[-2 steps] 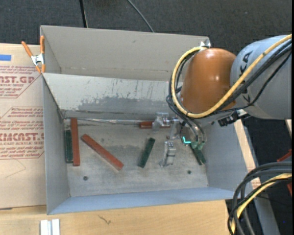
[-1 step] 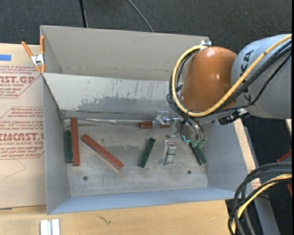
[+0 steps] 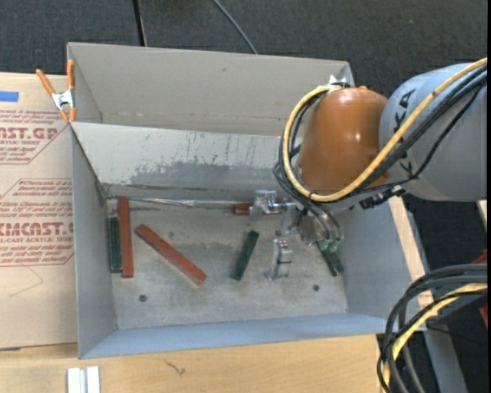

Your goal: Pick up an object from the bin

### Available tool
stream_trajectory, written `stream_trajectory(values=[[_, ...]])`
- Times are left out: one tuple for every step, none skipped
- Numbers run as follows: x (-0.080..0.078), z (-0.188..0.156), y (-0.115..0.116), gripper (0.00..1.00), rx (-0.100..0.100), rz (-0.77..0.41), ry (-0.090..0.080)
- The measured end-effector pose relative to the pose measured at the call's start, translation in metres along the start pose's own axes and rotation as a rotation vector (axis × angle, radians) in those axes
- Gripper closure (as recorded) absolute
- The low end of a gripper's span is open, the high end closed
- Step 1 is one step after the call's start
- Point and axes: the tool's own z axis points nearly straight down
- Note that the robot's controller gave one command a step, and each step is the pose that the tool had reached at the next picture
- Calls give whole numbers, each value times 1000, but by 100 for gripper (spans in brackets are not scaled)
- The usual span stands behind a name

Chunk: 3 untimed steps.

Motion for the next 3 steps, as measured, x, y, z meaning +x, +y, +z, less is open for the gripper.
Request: stream_trajectory(values=[[-6, 69, 16, 0, -1, -98, 2], [-34, 99, -7, 100, -1, -143, 8], [-34, 99, -7, 100, -1, -143, 8]])
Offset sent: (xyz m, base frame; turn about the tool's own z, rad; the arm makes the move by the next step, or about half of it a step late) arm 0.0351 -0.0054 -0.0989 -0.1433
